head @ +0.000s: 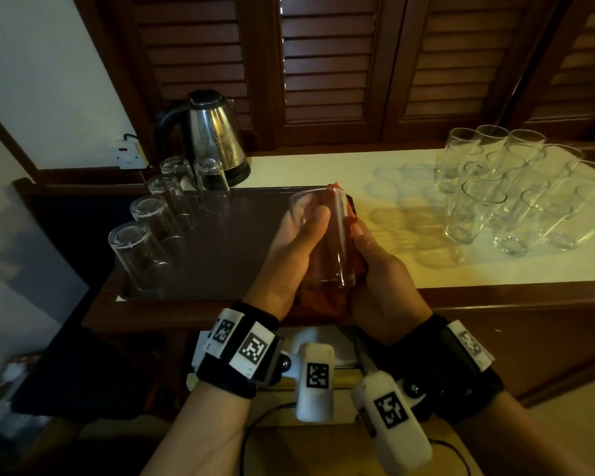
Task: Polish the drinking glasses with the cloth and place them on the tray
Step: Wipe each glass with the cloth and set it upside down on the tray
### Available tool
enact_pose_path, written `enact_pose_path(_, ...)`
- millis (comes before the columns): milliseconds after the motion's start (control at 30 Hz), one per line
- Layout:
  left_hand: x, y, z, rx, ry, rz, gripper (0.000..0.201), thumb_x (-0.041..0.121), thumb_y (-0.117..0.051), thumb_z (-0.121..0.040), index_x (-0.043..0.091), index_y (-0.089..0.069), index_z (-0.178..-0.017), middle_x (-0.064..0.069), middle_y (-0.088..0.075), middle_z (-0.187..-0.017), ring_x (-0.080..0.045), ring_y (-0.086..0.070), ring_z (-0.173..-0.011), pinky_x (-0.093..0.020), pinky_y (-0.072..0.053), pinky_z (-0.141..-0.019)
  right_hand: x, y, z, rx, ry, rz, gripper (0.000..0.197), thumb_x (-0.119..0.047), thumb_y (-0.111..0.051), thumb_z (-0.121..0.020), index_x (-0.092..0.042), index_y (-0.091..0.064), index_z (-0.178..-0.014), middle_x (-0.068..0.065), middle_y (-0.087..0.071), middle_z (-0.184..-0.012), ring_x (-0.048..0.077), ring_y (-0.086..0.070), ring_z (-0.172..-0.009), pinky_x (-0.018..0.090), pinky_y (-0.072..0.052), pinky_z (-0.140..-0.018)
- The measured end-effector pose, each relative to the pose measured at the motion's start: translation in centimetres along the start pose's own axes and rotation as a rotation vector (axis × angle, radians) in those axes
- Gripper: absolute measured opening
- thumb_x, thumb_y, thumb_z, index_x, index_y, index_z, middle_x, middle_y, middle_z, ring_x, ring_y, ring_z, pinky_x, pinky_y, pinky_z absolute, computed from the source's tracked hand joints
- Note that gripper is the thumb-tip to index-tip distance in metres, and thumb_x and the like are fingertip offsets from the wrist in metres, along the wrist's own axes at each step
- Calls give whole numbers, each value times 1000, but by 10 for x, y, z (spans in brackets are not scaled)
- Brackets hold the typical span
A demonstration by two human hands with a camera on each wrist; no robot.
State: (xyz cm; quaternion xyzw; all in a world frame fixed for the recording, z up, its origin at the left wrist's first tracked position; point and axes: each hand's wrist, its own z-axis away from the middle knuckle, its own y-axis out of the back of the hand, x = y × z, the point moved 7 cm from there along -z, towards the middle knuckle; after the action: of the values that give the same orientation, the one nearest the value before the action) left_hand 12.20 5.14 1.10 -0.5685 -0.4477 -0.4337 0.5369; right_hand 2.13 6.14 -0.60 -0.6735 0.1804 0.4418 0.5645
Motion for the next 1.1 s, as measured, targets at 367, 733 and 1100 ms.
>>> enact_pose_path(367, -8, -4, 5, 77, 57, -121, 80, 58, -64, -74, 27, -41, -144, 0, -63, -128, -17, -63, -116, -35, -53, -93, -2, 4, 2, 24, 61, 106, 41, -31, -39, -105, -37, -50, -144, 2, -66, -134, 25, -64, -122, 52, -52, -100)
enact_pose_path(733, -11, -3, 8, 63, 114, -241, 73, 49, -53, -96, 30, -16, -156, 17, -47, -132, -2, -51, -110, -20, -45, -82, -3, 7, 1, 29, 147, 227, 46, -23, -36, -107, -37, -39, -151, -3, -64, -136, 17, -64, -122, 38, -56, -96)
enact_pose_path(1100, -14, 0, -2, 36, 136, -175, 82, 42, -62, -94, 32, -12, -158, -1, -52, -144, -20, -53, -128, -47, -44, -109, -14, 12, -1, 38, 189, 224, 39, -19, -35, -107, -40, -49, -137, -10, -70, -125, 15, -66, -118, 37, -57, -92)
